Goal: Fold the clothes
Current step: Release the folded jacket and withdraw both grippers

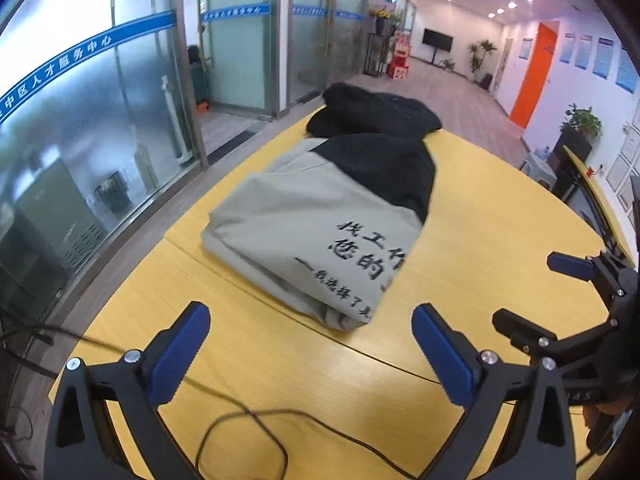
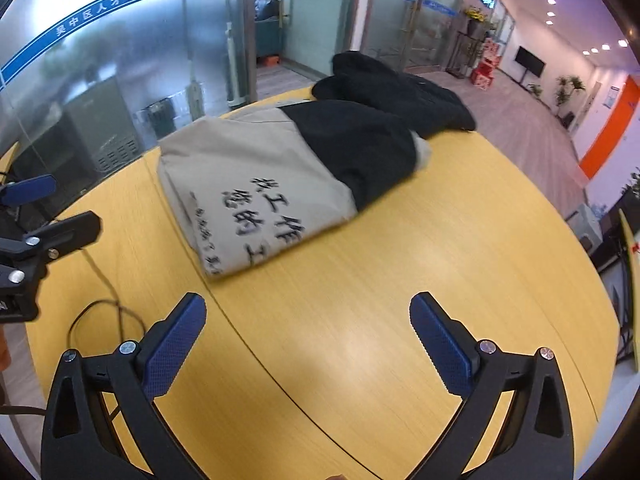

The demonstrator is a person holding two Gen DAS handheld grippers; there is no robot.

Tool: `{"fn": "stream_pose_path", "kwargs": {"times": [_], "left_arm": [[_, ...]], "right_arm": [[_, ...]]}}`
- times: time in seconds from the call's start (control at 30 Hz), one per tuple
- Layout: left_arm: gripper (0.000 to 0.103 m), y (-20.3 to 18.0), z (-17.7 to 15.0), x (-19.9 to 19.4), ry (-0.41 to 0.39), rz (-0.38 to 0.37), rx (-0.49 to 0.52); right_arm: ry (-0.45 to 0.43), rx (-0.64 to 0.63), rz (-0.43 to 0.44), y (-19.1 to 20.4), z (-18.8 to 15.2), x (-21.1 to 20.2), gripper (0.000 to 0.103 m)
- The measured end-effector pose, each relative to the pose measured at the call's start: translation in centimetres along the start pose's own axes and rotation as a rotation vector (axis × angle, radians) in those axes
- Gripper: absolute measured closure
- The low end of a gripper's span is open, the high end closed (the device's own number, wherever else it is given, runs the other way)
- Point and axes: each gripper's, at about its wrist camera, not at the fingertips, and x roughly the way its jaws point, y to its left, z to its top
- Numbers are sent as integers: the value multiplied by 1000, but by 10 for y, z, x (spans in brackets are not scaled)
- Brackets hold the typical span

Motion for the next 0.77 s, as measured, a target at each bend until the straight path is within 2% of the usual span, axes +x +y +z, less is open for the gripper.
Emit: {"fn": "stream_pose_path", "kwargs": {"times": [0.17,0.3,0.43,0.57,0.77], "left_arm": [[0,9,-3,0,-15,21,-8],[0,19,9,-15,-15,4,-21],[0,26,16,-20,2,-12,-43],[0,23,1,-3,59,17,-10],[0,7,-5,5,71,86,47]], "right_arm": [[-13,5,-7,-1,-16,-2,0],[-1,28,34,12,-9,-8,0],[-4,23,11,28,-1,-22,0],[18,32,5,42,-2,-2,0],[50,62,6,50,3,17,0]]}}
